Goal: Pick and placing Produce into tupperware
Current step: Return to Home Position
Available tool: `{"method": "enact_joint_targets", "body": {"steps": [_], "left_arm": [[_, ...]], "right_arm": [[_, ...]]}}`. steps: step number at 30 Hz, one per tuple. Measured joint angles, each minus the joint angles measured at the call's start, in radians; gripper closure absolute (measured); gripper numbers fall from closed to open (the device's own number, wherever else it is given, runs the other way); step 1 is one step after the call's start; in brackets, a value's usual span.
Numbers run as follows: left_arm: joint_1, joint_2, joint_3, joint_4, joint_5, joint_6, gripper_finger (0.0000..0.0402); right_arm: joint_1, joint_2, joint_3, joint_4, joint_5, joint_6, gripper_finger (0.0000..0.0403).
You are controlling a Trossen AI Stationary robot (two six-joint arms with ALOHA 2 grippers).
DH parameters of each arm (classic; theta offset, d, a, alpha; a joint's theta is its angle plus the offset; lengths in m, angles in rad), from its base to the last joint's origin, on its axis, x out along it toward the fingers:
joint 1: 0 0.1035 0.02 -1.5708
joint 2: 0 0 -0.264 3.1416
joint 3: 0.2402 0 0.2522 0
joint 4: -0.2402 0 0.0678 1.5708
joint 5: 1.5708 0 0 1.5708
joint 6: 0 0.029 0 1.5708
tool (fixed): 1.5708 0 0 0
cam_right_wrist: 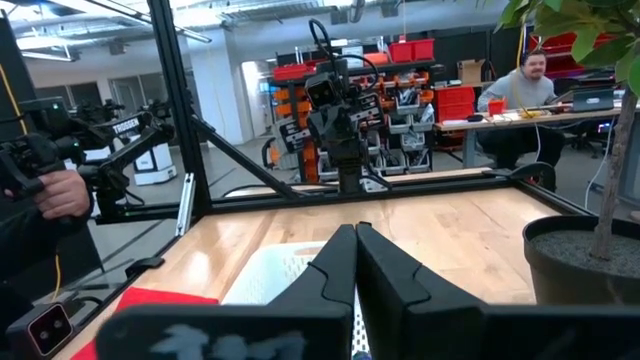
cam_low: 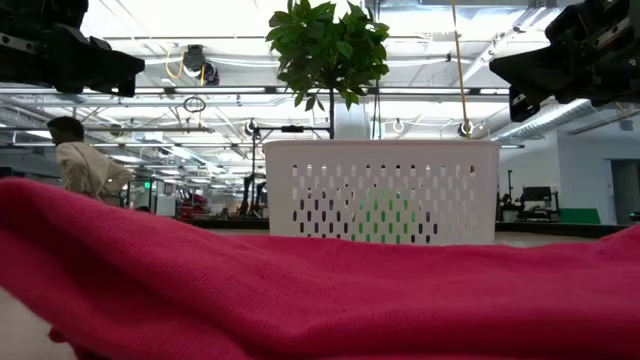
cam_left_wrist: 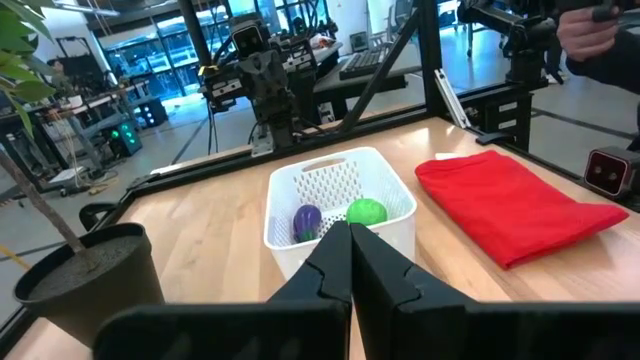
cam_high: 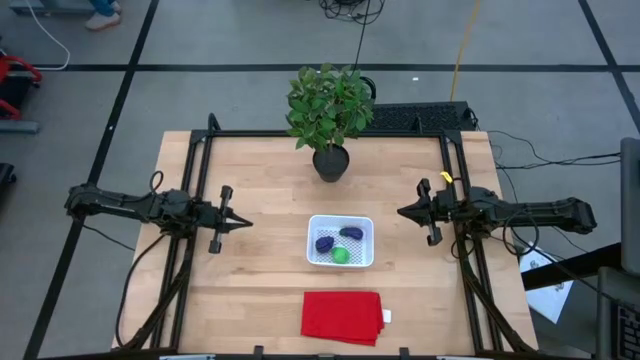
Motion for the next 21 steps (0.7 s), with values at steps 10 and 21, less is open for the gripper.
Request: {"method": "enact_joint_targets", "body": {"steps": [10, 21], "left_arm": [[0.0, 0.0, 0.0, -0.001, 0.0, -0.02, 0.0401], [0.0, 0.0, 0.0, -0.012, 0.0, -0.039, 0.0401]], "right_arm": [[0.0, 0.0, 0.0, 0.001, 0.0, 0.0, 0.0403], [0.0, 0.0, 0.0, 0.0, -0.001, -0.01, 0.0403]]}}
